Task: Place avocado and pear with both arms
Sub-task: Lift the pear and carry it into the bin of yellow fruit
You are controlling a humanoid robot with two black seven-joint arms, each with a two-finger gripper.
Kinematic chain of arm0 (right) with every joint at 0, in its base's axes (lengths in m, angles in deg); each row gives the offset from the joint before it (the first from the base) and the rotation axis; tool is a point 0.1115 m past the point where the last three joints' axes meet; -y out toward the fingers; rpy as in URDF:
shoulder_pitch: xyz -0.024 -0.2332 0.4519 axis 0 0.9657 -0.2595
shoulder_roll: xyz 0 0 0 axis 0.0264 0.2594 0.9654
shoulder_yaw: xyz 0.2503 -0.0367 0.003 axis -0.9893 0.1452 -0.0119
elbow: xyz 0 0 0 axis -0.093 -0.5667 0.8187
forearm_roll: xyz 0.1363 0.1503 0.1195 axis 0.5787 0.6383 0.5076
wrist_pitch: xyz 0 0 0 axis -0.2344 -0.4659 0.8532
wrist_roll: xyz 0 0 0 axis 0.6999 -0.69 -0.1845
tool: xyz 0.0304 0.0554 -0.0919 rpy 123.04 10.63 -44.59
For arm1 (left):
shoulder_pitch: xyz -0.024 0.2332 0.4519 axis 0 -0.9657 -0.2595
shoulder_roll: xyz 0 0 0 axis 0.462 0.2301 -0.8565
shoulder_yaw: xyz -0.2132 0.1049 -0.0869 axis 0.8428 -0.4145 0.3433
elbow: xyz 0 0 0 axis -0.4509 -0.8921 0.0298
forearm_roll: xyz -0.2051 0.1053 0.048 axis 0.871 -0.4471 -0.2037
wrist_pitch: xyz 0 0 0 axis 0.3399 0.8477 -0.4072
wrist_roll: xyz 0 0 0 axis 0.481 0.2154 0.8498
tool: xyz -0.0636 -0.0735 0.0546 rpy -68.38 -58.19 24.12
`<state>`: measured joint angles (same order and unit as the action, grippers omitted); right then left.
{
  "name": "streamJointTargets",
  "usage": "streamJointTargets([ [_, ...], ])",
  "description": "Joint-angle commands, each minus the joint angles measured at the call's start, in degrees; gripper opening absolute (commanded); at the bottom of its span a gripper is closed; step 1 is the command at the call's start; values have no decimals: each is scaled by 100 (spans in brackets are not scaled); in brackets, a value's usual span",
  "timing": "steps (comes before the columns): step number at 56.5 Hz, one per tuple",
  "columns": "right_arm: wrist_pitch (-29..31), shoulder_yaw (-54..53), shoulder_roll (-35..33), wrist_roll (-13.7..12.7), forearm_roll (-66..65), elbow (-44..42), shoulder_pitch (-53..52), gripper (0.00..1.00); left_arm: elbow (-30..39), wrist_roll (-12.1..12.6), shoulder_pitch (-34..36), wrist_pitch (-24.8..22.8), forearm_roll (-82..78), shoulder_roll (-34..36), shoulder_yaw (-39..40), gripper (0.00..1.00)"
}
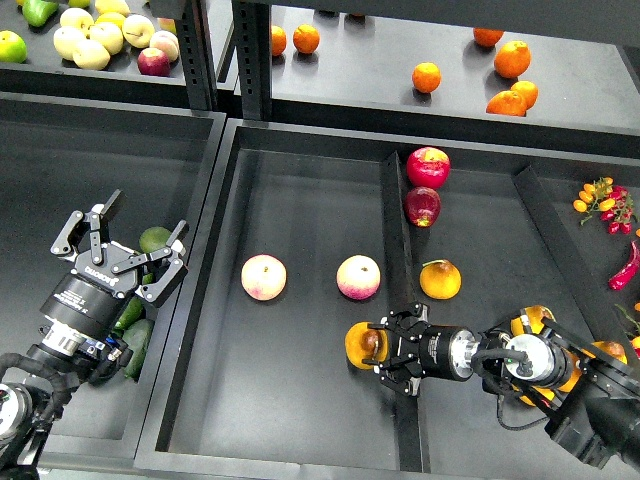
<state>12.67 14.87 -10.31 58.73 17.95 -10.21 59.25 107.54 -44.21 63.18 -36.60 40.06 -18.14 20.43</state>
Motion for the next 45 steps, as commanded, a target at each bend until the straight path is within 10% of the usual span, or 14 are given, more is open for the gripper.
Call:
streamJointTargets([
  [1, -7, -138, -386, -1, 55, 351, 41, 26, 42, 0, 0, 0, -70, 0, -80, 99],
  [26, 168, -173, -2118, -1, 574, 1107, 577, 28, 33, 0, 0, 0, -105, 0, -97, 99],
  [45, 309, -94, -2224, -1, 512, 1037, 1148, 29, 25, 0, 0, 0, -114, 0, -106, 99],
])
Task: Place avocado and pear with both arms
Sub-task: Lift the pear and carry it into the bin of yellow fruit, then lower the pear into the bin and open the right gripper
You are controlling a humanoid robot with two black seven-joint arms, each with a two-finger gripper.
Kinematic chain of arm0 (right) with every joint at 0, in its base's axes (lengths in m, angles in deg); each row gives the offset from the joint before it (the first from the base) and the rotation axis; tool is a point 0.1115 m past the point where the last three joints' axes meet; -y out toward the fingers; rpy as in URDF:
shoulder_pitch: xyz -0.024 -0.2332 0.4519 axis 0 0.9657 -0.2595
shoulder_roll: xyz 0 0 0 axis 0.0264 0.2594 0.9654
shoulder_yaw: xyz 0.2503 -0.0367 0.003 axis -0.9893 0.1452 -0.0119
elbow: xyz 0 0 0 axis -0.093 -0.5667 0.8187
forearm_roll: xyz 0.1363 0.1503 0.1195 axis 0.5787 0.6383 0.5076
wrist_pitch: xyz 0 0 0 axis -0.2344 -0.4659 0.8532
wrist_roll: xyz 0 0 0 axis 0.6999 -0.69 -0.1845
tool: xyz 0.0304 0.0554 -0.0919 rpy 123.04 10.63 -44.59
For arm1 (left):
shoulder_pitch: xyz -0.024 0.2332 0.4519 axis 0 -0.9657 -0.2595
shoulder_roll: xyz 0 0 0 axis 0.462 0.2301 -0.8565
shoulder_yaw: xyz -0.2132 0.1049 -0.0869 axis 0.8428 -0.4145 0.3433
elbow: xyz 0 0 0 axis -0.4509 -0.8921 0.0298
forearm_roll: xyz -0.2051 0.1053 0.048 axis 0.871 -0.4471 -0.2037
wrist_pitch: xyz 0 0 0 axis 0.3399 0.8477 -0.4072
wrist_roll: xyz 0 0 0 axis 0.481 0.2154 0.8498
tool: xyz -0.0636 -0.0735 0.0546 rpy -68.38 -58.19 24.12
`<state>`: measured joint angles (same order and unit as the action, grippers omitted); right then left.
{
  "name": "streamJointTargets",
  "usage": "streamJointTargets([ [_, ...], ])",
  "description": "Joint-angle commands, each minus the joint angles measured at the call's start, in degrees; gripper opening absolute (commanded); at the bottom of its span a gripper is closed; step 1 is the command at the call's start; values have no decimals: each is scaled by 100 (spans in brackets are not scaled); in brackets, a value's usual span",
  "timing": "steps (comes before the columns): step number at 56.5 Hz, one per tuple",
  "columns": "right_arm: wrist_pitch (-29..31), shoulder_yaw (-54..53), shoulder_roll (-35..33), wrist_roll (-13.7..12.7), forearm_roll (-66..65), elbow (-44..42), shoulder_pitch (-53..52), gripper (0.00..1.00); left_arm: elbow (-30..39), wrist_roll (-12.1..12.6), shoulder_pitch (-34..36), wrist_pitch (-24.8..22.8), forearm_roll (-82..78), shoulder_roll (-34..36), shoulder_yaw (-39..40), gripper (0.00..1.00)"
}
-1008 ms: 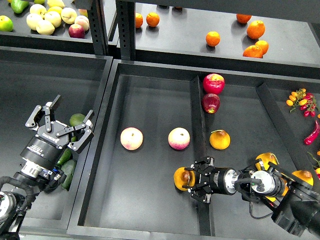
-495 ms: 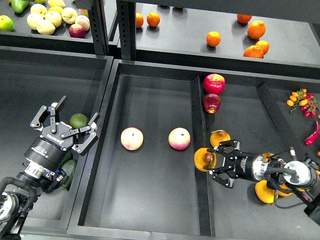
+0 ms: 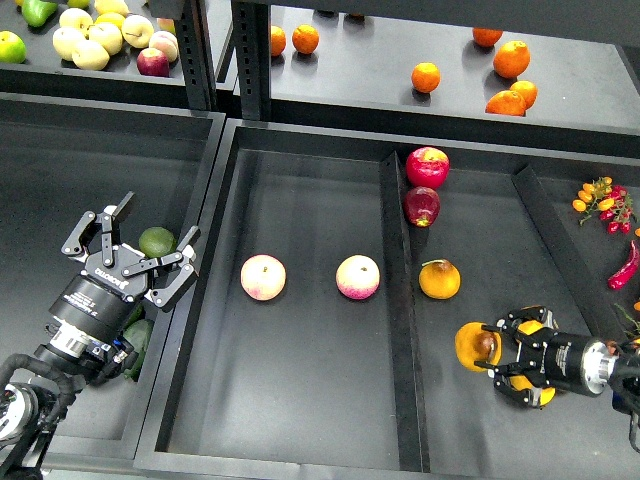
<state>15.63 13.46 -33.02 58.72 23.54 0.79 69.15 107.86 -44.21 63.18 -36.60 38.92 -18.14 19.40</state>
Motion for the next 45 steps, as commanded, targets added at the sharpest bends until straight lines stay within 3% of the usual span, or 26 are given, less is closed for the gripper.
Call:
streamJointTargets([
  [1, 13, 47, 56, 1, -55, -81, 211, 29, 1, 0, 0, 0, -1, 0, -2, 99],
  [25, 66, 39, 417, 1, -301, -424, 475, 35, 1, 0, 0, 0, -1, 0, -11, 99],
  [36, 75, 39, 469, 1, -319, -503, 484, 53, 1, 0, 0, 0, -1, 0, -11, 99],
  [45, 22, 39, 513, 1, -424, -512, 484, 80, -8, 0, 0, 0, -1, 0, -20, 99],
])
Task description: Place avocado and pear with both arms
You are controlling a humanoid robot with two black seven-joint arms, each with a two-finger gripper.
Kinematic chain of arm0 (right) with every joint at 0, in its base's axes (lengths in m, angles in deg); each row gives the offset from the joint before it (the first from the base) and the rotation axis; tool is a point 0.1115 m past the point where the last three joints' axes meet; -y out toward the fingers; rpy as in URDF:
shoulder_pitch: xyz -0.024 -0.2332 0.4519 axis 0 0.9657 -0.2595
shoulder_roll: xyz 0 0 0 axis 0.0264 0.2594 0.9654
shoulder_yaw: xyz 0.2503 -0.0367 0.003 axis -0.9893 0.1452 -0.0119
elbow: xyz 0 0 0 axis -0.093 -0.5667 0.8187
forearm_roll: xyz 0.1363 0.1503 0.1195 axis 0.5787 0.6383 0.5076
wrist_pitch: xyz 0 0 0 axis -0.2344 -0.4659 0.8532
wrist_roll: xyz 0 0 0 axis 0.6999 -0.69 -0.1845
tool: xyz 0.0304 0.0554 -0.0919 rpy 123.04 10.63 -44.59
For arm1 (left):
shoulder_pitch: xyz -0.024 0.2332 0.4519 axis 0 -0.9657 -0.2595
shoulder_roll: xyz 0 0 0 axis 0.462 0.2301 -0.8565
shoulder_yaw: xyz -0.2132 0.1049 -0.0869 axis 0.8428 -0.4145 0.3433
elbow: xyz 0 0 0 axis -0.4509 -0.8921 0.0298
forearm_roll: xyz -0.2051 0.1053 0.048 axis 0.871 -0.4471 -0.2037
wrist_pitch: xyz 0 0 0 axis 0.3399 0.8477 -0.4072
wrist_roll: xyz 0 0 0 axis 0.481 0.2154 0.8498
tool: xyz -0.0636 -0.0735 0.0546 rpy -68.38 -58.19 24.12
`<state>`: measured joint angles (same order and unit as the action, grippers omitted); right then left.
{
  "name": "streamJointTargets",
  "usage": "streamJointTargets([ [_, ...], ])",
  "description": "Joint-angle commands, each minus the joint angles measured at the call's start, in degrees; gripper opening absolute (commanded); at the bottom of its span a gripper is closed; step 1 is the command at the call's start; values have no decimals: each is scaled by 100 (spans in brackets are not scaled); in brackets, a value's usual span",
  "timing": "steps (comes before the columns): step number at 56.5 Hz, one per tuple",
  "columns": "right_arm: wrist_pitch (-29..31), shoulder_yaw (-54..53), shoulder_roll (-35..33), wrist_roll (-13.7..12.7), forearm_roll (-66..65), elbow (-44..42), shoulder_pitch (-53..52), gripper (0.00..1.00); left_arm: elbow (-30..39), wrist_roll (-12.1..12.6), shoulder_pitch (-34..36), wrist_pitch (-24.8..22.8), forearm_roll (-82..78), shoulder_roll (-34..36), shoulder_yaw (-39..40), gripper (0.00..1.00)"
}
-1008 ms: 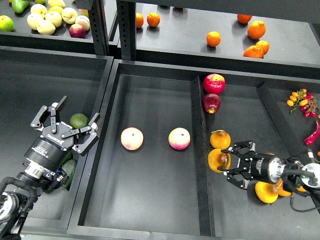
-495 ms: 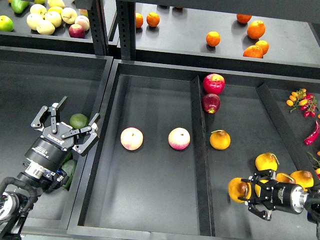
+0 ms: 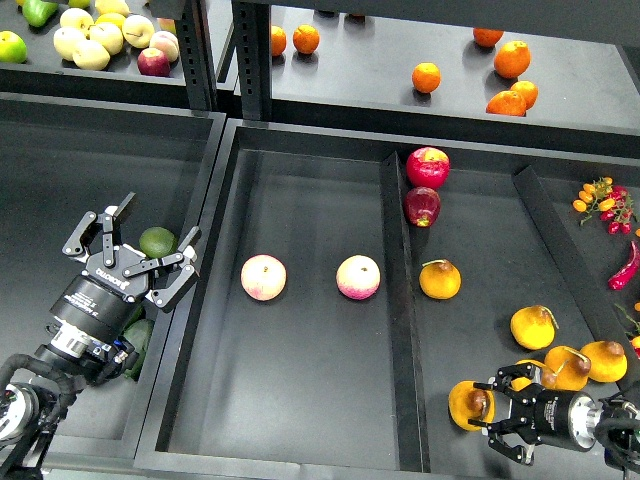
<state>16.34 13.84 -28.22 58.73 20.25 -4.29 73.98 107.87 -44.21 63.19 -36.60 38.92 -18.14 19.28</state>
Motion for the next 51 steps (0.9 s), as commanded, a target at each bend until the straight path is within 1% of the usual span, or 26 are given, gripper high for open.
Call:
streamJointTargets([
  [1, -48, 0, 34, 0, -104, -4, 0, 81, -8, 0, 0, 0, 0, 0, -8, 99],
  [5, -75, 0, 34, 0, -139, 5, 9, 91, -8, 0, 0, 0, 0, 0, -35, 99],
  [12, -84, -9, 34, 0, -130, 14, 9, 97, -8, 0, 0, 0, -17, 0, -78, 99],
  [20, -66, -149, 25, 0, -25, 84, -26, 98, -8, 0, 0, 0, -35, 0, -96, 99],
  [34, -22, -1344, 262, 0, 502, 559, -43, 98, -35, 0, -9, 0, -44, 0, -105, 99],
  [42, -101, -2179, 666, 0, 819, 673, -43, 98, -43, 0, -9, 0, -96, 0, -105, 99],
  [48, -215, -2961, 1299, 0, 810, 673, -52, 98, -43, 0, -9, 0, -272, 0, -114, 99],
  [51, -382, -3339, 1694, 0, 775, 647, -61, 98, -43, 0, -9, 0, -325, 0, -114, 99],
])
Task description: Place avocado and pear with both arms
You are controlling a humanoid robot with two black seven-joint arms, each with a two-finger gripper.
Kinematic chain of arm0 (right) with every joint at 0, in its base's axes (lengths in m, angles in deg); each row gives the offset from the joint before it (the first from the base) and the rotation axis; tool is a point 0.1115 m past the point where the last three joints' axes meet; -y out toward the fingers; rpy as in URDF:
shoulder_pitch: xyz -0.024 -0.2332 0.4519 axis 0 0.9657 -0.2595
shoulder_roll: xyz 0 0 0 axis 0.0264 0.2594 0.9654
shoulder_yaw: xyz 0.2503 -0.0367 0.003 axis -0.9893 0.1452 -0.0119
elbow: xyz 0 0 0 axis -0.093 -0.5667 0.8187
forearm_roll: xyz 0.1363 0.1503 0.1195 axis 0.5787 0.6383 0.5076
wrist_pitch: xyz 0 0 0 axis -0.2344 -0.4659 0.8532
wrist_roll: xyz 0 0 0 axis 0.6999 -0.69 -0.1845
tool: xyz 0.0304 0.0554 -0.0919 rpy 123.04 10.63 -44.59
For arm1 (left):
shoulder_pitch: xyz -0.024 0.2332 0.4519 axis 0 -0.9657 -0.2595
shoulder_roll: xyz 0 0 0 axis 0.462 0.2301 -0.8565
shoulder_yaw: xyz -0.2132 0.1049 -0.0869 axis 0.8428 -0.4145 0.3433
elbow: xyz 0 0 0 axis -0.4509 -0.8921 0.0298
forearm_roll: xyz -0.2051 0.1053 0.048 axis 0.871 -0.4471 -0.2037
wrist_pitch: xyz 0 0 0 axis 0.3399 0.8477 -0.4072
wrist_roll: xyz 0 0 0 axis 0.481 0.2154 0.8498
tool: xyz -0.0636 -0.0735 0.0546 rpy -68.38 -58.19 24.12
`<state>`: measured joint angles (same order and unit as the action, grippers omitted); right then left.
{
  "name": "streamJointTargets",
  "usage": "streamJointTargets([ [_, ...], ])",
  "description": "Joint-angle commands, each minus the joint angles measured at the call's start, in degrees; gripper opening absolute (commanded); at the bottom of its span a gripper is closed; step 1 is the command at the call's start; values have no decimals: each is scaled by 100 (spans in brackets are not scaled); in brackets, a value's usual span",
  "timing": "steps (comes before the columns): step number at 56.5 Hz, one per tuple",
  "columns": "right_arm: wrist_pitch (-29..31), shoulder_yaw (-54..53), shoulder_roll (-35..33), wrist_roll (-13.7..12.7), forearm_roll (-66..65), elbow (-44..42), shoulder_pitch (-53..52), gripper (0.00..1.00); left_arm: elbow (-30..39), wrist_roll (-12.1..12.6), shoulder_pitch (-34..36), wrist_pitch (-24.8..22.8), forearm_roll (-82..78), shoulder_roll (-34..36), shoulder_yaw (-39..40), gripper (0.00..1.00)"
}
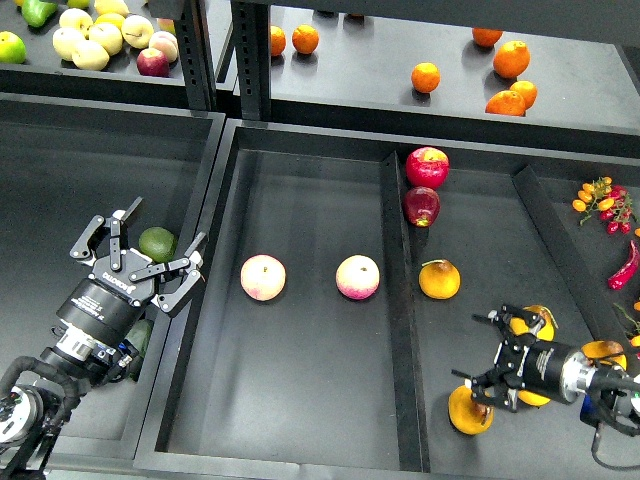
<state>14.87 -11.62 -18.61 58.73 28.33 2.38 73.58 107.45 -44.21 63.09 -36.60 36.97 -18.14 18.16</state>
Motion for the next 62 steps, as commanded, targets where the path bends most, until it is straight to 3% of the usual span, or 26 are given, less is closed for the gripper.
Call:
streamJointTargets([
  [1, -305, -932, 899, -1, -50, -29, -21, 98, -2, -1, 0, 0, -148, 0, -2, 99],
  [8, -771, -1645, 1813, -1, -296, -38, -39, 99, -2, -1, 0, 0, -166, 0, -2, 99],
  [16, -895, -2207, 2675, -1, -727, -64, -74, 99, -45, -1, 9, 0, -175, 0, 6, 99],
  [32, -772, -2885, 2684, -1, -859, -187, -118, 99, -467, -1, 229, 0, -219, 0, 121, 99],
  [46, 186, -2894, 2684, -1, -797, -407, -109, 99, -511, -1, 791, 0, -219, 0, 701, 99],
  [52, 204, -2894, 2684, -1, -797, -371, -118, 99, -538, -286, 1011, 93, -367, 0, 1043, 99],
  [62, 213, -2929, 2684, -1, -797, -380, -337, 100, -292, -392, 1169, 418, -1158, 0, 1158, 99],
])
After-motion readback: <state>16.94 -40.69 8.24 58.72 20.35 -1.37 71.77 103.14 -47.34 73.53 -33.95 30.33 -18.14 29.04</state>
